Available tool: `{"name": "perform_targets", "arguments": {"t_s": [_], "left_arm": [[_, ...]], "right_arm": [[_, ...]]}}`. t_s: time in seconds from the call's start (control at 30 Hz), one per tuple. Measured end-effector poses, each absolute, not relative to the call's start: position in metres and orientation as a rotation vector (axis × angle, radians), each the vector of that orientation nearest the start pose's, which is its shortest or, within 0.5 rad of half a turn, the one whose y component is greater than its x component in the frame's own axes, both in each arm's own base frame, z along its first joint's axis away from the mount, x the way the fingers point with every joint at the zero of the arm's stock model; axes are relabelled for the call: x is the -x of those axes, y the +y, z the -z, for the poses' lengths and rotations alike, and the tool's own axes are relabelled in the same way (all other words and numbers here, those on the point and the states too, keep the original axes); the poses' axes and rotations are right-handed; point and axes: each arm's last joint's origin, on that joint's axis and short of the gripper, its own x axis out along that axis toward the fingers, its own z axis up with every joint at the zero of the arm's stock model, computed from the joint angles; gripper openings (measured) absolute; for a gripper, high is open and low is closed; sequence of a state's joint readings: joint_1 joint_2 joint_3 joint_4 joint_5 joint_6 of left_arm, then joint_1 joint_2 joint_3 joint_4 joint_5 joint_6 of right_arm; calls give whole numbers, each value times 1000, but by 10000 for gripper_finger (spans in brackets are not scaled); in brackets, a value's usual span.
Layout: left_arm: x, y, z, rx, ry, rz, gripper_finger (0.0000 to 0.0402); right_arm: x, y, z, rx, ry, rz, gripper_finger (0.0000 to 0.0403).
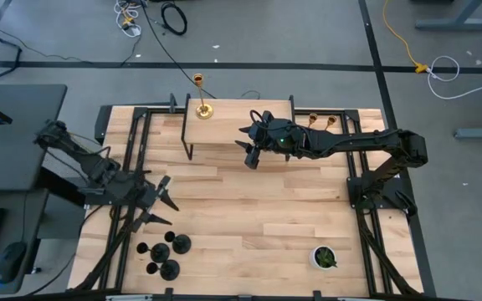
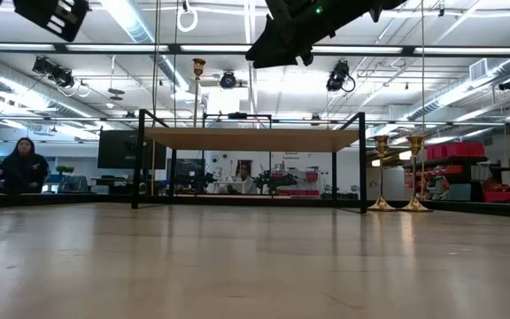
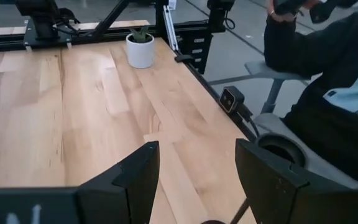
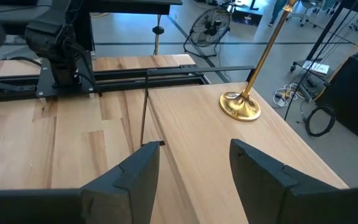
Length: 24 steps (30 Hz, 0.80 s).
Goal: Pick & Place candle stick holders
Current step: Put the top right black candle holder on the shelf
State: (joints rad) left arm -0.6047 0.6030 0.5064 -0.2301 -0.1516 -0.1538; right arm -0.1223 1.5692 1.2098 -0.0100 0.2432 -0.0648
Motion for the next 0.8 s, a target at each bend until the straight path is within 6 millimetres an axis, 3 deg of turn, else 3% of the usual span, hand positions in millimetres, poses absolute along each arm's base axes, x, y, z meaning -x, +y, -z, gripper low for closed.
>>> {"name": "perform_targets", "arguments": {"t_s": [0.33, 0.8], "left_arm": [[-109, -99, -247, -43, 400, 376, 210], [-103, -109, -227, -28, 418, 424, 210]], "right_arm": [[-356, -51, -304, 89, 376, 349, 197], [-356, -51, -304, 92, 375, 348, 197]]}}
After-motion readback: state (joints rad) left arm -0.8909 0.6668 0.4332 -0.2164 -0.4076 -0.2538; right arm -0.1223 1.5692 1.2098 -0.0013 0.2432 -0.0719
